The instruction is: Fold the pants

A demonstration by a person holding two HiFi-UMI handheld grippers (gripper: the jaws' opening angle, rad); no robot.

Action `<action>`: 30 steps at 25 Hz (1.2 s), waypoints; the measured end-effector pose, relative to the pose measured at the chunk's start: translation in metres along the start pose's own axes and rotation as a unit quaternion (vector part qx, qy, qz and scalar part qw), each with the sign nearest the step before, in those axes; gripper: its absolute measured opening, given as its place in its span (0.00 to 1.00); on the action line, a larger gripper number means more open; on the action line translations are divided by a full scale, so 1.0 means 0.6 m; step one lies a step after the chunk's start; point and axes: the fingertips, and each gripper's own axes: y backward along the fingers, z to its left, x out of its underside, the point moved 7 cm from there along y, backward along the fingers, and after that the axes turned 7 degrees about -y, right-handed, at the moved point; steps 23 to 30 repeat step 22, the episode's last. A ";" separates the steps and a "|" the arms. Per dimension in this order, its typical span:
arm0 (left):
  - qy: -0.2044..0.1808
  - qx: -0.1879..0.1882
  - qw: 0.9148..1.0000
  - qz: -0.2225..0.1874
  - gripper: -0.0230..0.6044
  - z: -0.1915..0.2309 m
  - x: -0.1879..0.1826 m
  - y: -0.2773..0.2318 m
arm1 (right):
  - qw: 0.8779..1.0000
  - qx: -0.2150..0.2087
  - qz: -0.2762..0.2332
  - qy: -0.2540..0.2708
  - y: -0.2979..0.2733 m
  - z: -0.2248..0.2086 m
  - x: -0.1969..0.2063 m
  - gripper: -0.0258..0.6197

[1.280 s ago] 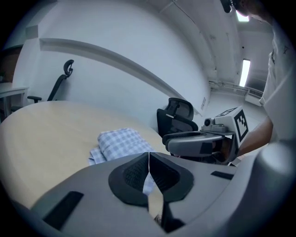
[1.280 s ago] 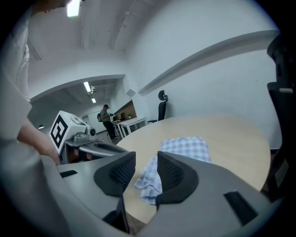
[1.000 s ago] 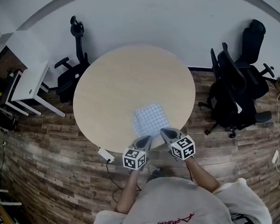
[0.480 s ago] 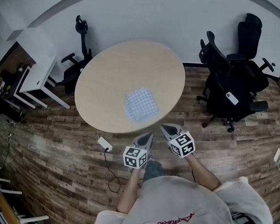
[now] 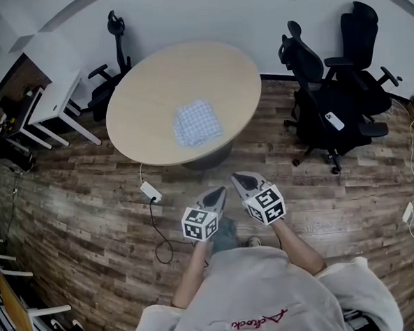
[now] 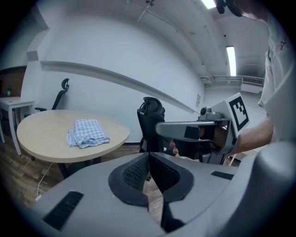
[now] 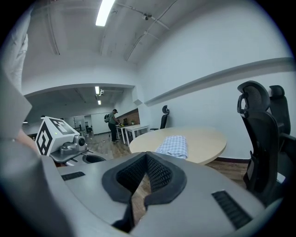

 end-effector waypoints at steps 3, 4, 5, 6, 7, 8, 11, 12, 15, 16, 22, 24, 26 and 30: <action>0.004 -0.004 1.000 0.002 0.09 -0.010 0.012 0.010 | 1.000 0.000 -0.001 -0.005 0.012 0.008 0.009 0.09; 0.003 -0.005 1.000 0.002 0.09 -0.013 0.014 0.012 | 1.000 0.000 -0.001 -0.005 0.016 0.009 0.011 0.09; 0.003 -0.006 1.000 0.002 0.09 -0.015 0.015 0.015 | 1.000 0.000 -0.001 -0.005 0.019 0.011 0.013 0.09; 0.003 -0.007 1.000 0.001 0.09 -0.018 0.017 0.018 | 1.000 0.000 -0.001 -0.004 0.023 0.013 0.014 0.09; 0.004 -0.008 1.000 0.000 0.09 -0.022 0.017 0.020 | 1.000 0.000 -0.001 -0.004 0.027 0.015 0.016 0.09; 0.004 -0.009 1.000 -0.001 0.09 -0.026 0.017 0.021 | 1.000 -0.001 -0.001 -0.004 0.031 0.016 0.017 0.09; 0.002 -0.010 1.000 -0.004 0.09 -0.034 0.014 0.024 | 1.000 -0.001 0.000 -0.005 0.038 0.019 0.019 0.09; 0.000 -0.010 1.000 -0.005 0.09 -0.035 0.014 0.025 | 1.000 -0.002 0.001 -0.005 0.039 0.020 0.020 0.09; -0.003 -0.011 1.000 -0.003 0.09 -0.034 0.014 0.027 | 1.000 -0.003 0.007 -0.003 0.038 0.023 0.026 0.09; -0.004 -0.012 1.000 -0.002 0.09 -0.034 0.014 0.027 | 1.000 -0.004 0.009 -0.002 0.038 0.024 0.027 0.09; -0.009 -0.013 1.000 -0.001 0.09 -0.043 0.013 0.025 | 1.000 0.000 0.021 0.013 0.046 0.026 0.034 0.09; -0.009 -0.013 1.000 -0.001 0.09 -0.043 0.013 0.025 | 1.000 0.000 0.021 0.013 0.046 0.026 0.034 0.09; -0.009 -0.013 1.000 -0.001 0.09 -0.043 0.013 0.025 | 1.000 0.000 0.021 0.013 0.046 0.026 0.034 0.09; -0.009 -0.013 1.000 -0.001 0.09 -0.043 0.013 0.025 | 1.000 0.000 0.021 0.013 0.046 0.026 0.034 0.09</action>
